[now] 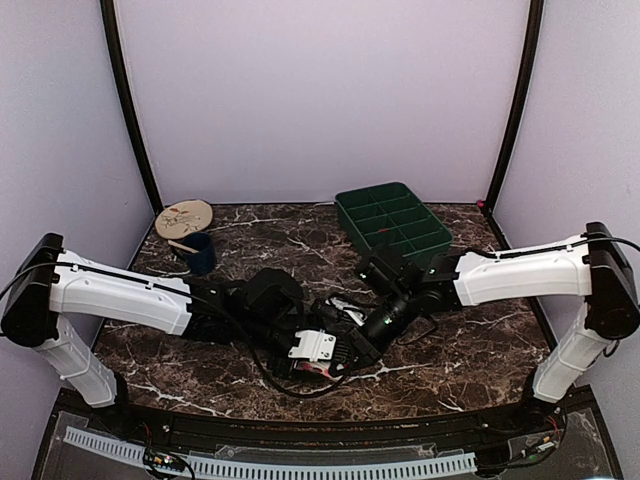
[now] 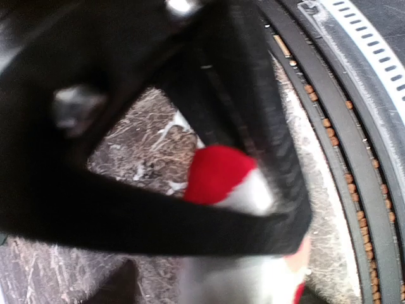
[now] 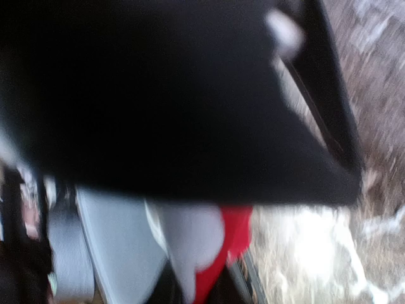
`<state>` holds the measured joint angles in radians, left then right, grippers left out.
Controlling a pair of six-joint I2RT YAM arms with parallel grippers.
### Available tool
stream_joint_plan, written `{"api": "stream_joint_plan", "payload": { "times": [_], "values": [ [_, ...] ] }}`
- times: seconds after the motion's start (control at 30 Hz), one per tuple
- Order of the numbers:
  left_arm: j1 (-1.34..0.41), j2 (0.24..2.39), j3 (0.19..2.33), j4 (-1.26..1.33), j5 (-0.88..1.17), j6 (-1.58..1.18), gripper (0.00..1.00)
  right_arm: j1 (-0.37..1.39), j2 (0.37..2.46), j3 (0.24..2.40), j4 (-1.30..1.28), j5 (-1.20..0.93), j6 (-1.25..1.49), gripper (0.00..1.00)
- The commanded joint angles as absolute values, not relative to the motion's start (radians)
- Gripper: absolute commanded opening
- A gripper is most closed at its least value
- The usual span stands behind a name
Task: Roll the socks
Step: Pass from the right arm to the left
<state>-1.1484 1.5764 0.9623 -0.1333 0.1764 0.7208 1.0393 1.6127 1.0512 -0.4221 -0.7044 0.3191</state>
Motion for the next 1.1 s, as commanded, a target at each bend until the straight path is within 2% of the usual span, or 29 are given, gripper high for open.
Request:
{"api": "stream_joint_plan", "payload": {
  "times": [0.0,0.37,0.6,0.8,0.83,0.87,0.97,1.0,1.07],
  "values": [
    [-1.146,1.533,0.951,-0.086,0.130,0.720,0.99,1.037,1.623,1.069,-0.437,-0.723,0.305,0.00],
    [-1.146,1.480,0.912,-0.034,0.099,0.652,0.99,1.019,1.622,1.072,-0.433,-0.714,0.302,0.00],
    [-1.146,1.457,0.915,-0.070,0.082,0.543,0.99,0.997,1.619,1.083,-0.407,-0.703,0.310,0.00],
    [-1.146,1.480,0.954,-0.129,0.074,0.568,0.97,0.997,1.654,1.116,-0.408,-0.710,0.301,0.00],
    [-1.146,1.480,0.951,-0.123,0.080,0.577,0.93,0.997,1.659,1.121,-0.409,-0.712,0.299,0.00],
    [-1.146,1.481,0.949,-0.120,0.087,0.583,0.86,0.997,1.662,1.125,-0.411,-0.712,0.299,0.00],
    [-1.146,1.500,0.954,-0.127,0.074,0.596,0.39,0.996,1.666,1.130,-0.418,-0.710,0.295,0.00],
    [-1.147,1.505,0.954,-0.121,0.061,0.595,0.35,0.996,1.668,1.133,-0.422,-0.712,0.292,0.00],
    [-1.147,1.508,0.954,-0.120,0.055,0.603,0.36,0.996,1.670,1.135,-0.430,-0.714,0.289,0.00]
  ]
}}
